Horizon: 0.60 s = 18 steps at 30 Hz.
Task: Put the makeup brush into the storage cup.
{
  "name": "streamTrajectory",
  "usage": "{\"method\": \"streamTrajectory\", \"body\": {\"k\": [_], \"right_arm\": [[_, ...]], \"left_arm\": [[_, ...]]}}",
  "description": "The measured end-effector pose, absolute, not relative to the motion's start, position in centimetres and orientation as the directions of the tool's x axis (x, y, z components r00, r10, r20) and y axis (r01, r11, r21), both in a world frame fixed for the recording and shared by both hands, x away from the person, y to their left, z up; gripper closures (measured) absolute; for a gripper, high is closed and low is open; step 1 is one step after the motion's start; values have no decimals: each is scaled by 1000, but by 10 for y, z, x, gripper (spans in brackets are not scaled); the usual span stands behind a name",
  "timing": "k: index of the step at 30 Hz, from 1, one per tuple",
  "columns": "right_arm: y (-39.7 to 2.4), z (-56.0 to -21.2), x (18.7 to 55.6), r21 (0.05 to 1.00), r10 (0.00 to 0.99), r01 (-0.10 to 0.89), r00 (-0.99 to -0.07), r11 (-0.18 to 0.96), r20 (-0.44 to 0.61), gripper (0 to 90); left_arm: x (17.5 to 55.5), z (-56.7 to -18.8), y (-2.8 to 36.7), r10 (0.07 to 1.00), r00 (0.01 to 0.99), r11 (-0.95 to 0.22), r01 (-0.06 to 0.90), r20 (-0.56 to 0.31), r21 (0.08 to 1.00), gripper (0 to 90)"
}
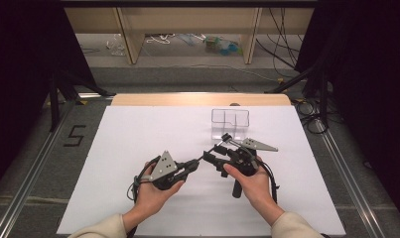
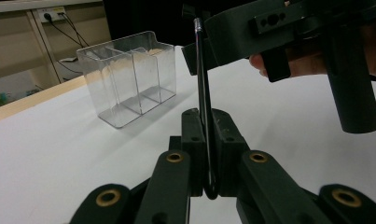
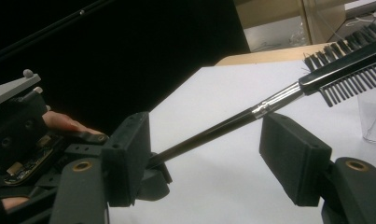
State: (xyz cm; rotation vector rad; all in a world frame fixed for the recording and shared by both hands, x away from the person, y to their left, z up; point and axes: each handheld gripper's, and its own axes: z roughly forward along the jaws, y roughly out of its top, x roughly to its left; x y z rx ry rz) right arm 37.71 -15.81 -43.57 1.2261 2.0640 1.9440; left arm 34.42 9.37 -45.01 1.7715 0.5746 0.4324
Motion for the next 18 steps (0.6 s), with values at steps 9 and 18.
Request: {"method": "streamTrajectory", "body": {"k": [9, 18], "right_arm": [[-155, -437, 379, 855, 560, 506, -679, -112, 475, 355], [-154, -438, 380, 858, 560, 503, -683, -105, 469, 366]], "left_arm": [[344, -451, 93, 585, 811, -212, 163, -8, 964, 849], [344, -451, 93, 591, 807, -217, 160, -1, 963, 848]]}}
